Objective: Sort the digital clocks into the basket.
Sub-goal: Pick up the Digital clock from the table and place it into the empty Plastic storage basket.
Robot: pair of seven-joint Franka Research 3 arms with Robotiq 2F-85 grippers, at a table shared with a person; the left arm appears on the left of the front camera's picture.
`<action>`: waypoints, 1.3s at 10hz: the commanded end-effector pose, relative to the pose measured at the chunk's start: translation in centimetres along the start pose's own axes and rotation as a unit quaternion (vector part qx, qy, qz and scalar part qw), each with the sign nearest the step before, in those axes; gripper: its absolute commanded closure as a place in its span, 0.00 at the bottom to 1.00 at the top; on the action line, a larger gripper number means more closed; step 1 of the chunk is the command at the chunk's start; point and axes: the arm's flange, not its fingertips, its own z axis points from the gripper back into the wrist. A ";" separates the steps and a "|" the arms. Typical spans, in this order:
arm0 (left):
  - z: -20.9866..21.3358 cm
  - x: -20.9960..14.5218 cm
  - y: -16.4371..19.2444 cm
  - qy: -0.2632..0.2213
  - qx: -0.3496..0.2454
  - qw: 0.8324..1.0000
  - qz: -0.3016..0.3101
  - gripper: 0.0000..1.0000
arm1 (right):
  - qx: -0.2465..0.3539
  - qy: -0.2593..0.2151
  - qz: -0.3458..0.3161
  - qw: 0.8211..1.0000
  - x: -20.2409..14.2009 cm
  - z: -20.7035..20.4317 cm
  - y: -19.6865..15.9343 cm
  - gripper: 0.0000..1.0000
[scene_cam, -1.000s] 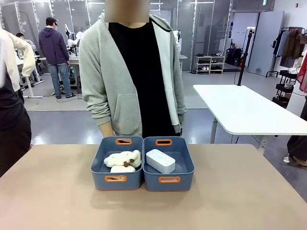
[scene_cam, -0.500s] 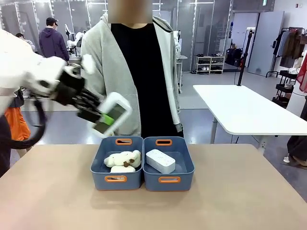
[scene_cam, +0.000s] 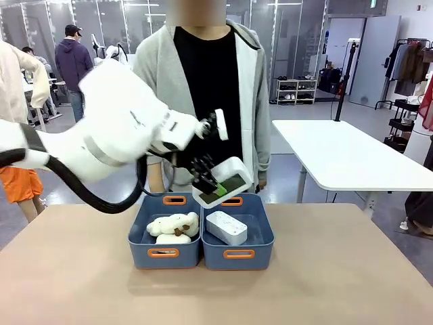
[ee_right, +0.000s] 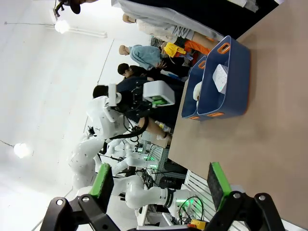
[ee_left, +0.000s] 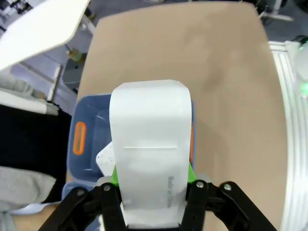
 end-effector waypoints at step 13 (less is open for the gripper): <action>-9.6 -1.1 0.1 0.078 0.012 0.997 0.003 0.07 | 0.003 -0.002 -0.001 1.000 0.0 0.1 0.3 0.00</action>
